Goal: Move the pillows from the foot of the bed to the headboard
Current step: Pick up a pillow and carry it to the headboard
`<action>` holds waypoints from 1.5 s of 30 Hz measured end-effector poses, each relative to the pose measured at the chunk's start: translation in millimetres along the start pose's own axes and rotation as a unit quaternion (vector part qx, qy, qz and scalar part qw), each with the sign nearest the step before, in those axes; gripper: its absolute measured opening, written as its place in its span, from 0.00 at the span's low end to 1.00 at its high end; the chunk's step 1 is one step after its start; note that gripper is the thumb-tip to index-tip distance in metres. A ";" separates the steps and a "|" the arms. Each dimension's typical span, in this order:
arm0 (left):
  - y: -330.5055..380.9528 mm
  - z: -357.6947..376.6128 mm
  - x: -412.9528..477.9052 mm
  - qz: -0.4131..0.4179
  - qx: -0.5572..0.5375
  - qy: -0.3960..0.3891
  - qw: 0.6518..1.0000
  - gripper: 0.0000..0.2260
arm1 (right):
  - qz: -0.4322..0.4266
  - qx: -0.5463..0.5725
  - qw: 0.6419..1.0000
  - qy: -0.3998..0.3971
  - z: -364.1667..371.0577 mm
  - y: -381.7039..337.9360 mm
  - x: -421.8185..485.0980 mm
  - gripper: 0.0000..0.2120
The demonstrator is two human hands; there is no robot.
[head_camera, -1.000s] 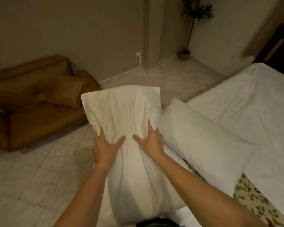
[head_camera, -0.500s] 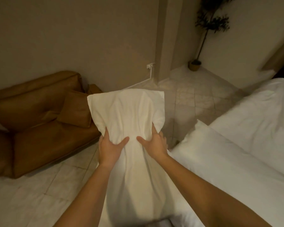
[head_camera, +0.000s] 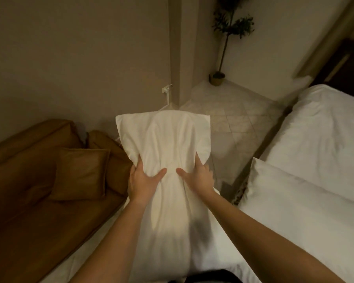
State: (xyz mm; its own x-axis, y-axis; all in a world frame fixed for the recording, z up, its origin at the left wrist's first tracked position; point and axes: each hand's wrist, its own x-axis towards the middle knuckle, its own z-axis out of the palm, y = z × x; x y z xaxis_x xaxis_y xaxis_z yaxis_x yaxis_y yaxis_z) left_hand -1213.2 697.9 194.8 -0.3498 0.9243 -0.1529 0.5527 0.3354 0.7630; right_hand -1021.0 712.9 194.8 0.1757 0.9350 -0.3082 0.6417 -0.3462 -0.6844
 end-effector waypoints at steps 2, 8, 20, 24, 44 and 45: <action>6.7 3.3 31.0 0.004 0.006 -0.014 1.000 0.50 | 0.012 0.002 1.000 0.010 3.6 -7.0 24.7 0.53; 36.0 35.2 118.1 0.024 0.021 -0.045 0.998 0.51 | 0.044 0.005 0.997 0.055 -1.5 -20.8 102.0 0.50; 145.3 105.0 297.6 0.071 0.026 -0.110 0.991 0.52 | 0.104 0.047 0.988 0.101 -58.0 -62.4 277.6 0.49; 190.9 137.0 349.1 0.107 0.034 -0.134 0.985 0.49 | 0.126 0.053 0.981 0.136 -82.4 -64.5 337.5 0.50; 433.5 363.0 599.7 0.264 0.075 -0.317 0.908 0.49 | 0.297 0.118 0.896 0.309 -238.7 -64.9 613.4 0.49; 446.2 376.1 604.5 0.272 0.076 -0.324 0.903 0.48 | 0.301 0.123 0.891 0.317 -248.5 -60.5 623.2 0.49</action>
State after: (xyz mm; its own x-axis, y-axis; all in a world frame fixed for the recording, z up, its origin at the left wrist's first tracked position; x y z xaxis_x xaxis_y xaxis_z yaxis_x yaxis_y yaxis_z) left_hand -893.6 1474.9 206.6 0.4933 0.8558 -0.1555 0.6243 -0.2239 0.7484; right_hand -764.8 1335.8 208.3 0.8696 0.4021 -0.2866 0.1186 -0.7335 -0.6693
